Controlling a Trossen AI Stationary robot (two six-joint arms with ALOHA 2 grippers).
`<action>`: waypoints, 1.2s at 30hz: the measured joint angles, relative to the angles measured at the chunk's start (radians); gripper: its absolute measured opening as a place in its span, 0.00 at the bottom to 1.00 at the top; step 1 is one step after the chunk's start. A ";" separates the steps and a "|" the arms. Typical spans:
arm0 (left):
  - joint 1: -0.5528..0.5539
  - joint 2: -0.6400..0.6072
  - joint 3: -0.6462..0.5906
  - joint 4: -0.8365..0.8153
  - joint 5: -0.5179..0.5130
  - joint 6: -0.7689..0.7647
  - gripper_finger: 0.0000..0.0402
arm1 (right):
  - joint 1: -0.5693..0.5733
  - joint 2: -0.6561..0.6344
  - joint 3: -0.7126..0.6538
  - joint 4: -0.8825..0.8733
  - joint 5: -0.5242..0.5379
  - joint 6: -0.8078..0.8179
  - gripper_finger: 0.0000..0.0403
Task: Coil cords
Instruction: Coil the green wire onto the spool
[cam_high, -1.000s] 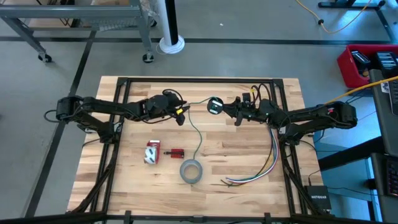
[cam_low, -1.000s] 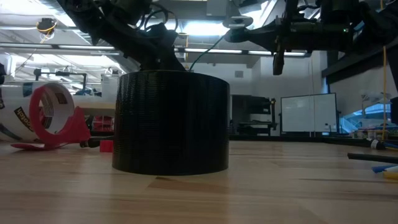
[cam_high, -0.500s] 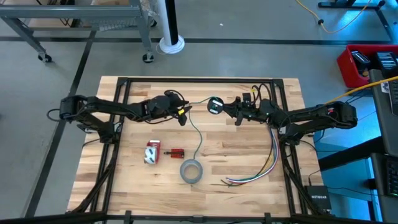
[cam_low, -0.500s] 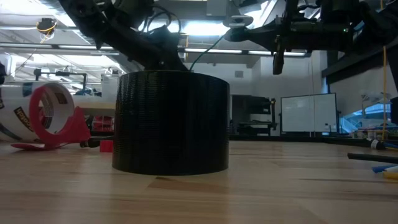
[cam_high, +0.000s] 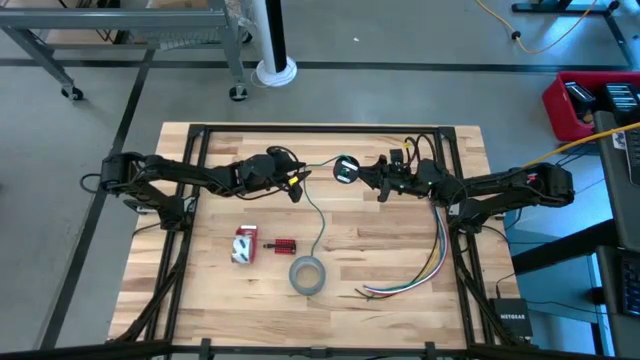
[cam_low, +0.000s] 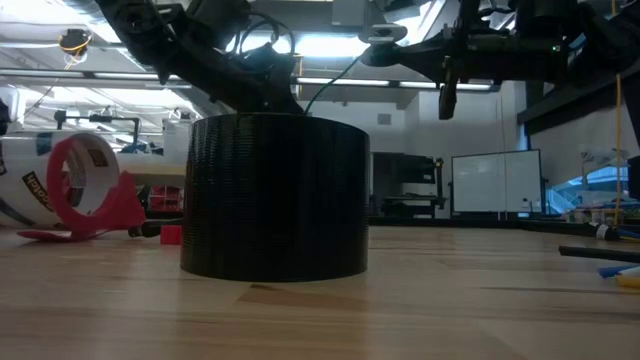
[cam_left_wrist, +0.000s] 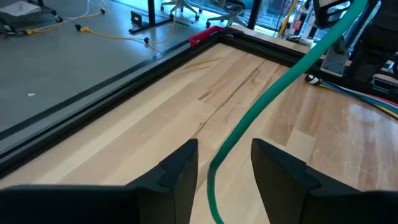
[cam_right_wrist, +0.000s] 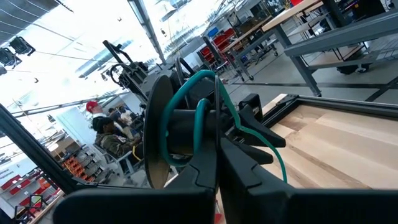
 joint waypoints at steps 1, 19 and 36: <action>0.000 0.000 0.000 0.000 0.000 0.000 0.35 | 0.000 0.000 0.000 0.000 0.000 0.000 0.01; -0.001 0.000 0.000 -0.098 0.000 -0.054 0.33 | 0.000 0.000 0.000 0.000 0.000 0.000 0.01; -0.006 0.000 0.000 -0.090 0.000 -0.127 0.01 | 0.000 0.000 0.000 0.000 0.030 0.000 0.01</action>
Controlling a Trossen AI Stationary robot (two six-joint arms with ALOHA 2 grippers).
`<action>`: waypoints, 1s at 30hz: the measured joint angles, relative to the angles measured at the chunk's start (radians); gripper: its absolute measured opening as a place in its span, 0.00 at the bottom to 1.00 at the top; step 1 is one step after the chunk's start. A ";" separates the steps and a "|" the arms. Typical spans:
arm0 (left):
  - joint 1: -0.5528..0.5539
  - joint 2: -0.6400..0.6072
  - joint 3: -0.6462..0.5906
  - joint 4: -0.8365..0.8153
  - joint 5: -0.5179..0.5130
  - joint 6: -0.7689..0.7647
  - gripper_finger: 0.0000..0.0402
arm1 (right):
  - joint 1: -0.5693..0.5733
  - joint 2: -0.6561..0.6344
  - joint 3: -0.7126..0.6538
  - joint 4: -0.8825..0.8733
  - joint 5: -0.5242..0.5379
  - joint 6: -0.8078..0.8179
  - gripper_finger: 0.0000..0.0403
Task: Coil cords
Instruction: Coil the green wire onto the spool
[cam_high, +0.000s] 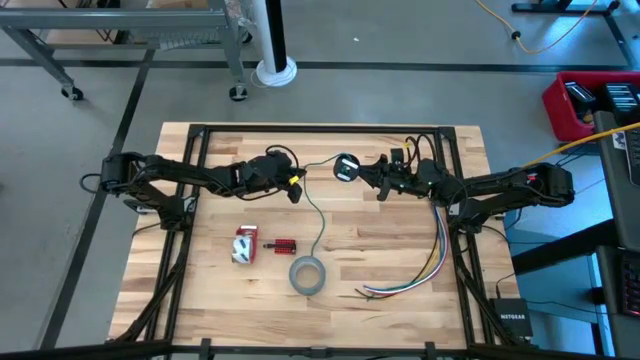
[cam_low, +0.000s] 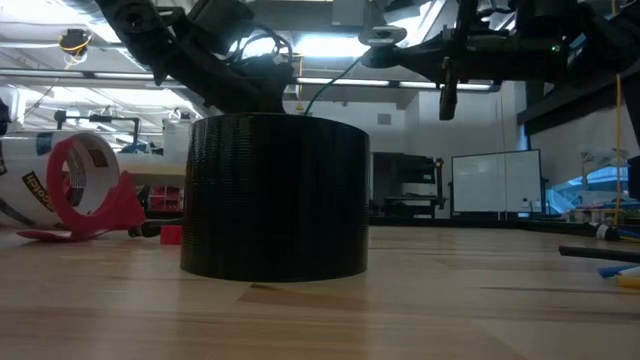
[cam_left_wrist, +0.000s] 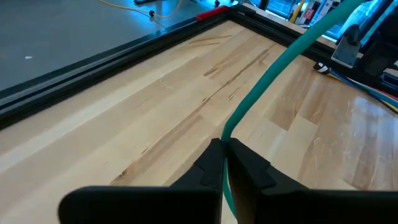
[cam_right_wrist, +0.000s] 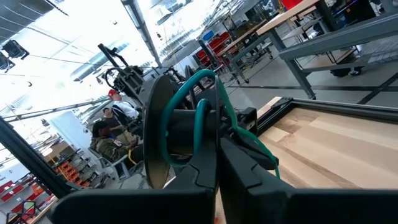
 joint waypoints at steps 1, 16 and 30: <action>-0.002 0.000 0.000 0.000 0.000 -0.001 0.01 | 0.000 0.000 0.000 0.000 0.000 0.000 0.01; -0.023 0.000 0.000 0.000 0.000 0.002 0.01 | 0.000 0.000 0.000 0.006 0.000 0.000 0.01; -0.018 0.000 0.000 -0.005 0.000 0.015 0.29 | 0.000 0.000 0.000 0.008 -0.005 0.000 0.01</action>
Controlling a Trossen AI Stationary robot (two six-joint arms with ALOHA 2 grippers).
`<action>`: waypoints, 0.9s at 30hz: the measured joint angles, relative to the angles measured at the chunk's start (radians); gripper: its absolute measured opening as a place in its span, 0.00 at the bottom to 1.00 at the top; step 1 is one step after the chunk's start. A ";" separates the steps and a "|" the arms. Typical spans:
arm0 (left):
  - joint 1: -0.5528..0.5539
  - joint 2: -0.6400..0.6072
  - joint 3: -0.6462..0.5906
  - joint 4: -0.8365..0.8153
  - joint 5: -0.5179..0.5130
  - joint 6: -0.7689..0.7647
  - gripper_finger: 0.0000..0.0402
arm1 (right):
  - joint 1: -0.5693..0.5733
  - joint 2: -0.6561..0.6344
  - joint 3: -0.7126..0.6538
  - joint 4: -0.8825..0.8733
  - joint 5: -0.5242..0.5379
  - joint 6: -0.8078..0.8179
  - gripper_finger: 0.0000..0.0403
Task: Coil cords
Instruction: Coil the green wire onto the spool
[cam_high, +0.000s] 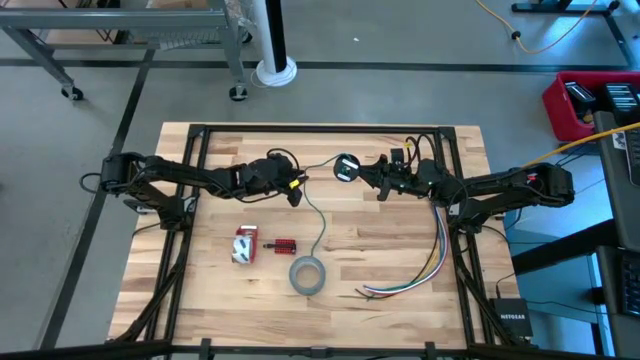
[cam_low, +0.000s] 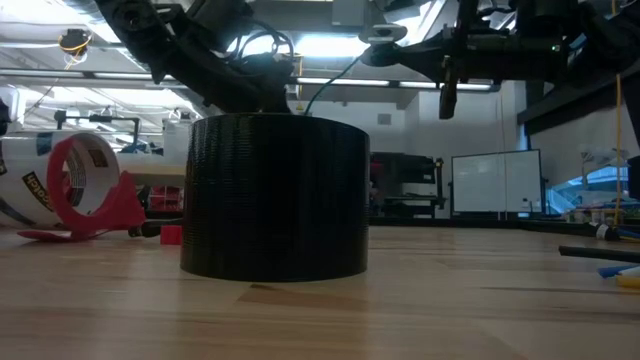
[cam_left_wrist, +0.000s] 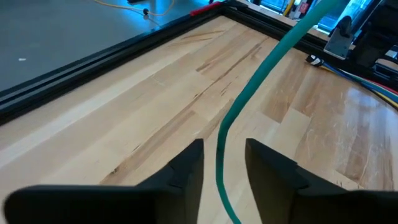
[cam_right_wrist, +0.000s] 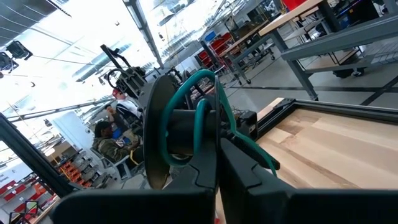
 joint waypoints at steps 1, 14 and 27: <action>0.002 0.000 0.000 0.004 0.000 0.004 0.30 | 0.000 0.000 0.000 0.000 0.000 0.000 0.01; 0.025 0.000 0.000 0.033 -0.007 0.002 0.18 | 0.000 0.000 0.000 0.005 -0.004 0.000 0.01; -0.005 0.000 0.000 0.107 -0.008 -0.055 0.01 | 0.000 0.000 0.000 0.009 0.098 0.000 0.01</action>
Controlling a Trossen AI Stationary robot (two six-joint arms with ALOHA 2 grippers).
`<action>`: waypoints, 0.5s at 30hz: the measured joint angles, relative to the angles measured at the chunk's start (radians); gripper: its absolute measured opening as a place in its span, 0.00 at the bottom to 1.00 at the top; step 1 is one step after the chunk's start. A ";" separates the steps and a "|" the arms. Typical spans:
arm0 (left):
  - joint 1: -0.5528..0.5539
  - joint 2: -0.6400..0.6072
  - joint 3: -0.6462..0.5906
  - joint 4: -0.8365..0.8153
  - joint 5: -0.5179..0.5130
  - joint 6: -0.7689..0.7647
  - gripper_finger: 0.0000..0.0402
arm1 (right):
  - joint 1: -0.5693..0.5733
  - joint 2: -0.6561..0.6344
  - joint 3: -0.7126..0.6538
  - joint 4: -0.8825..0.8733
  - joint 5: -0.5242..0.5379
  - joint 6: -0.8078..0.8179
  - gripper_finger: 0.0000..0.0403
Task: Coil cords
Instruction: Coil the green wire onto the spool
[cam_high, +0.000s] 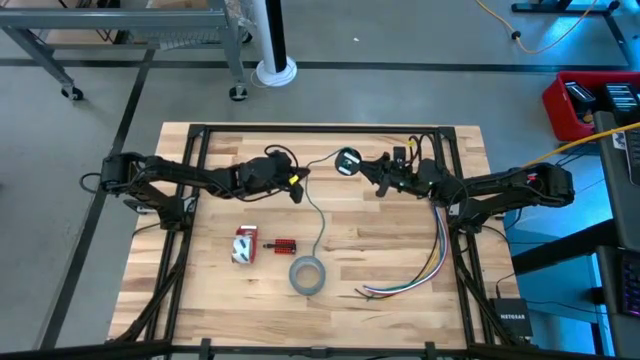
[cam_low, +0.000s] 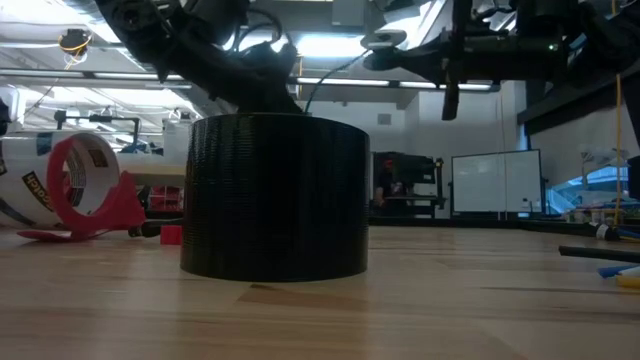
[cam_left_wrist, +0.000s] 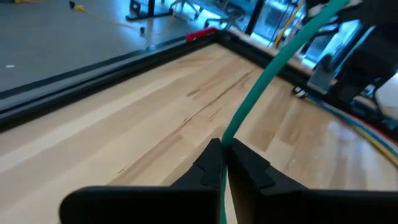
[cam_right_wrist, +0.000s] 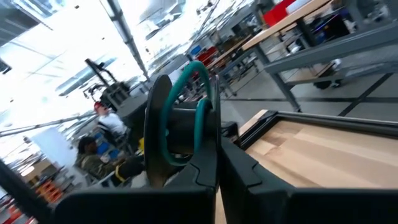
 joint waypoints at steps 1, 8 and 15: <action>-0.001 0.000 0.000 0.015 0.000 -0.006 0.01 | 0.000 0.000 0.000 0.000 0.009 0.000 0.01; -0.015 0.005 0.000 0.057 0.005 -0.072 0.00 | 0.000 0.000 0.000 -0.008 0.072 0.000 0.01; -0.061 0.096 0.040 0.087 0.008 -0.092 0.00 | 0.000 0.000 0.000 -0.008 0.128 -0.001 0.01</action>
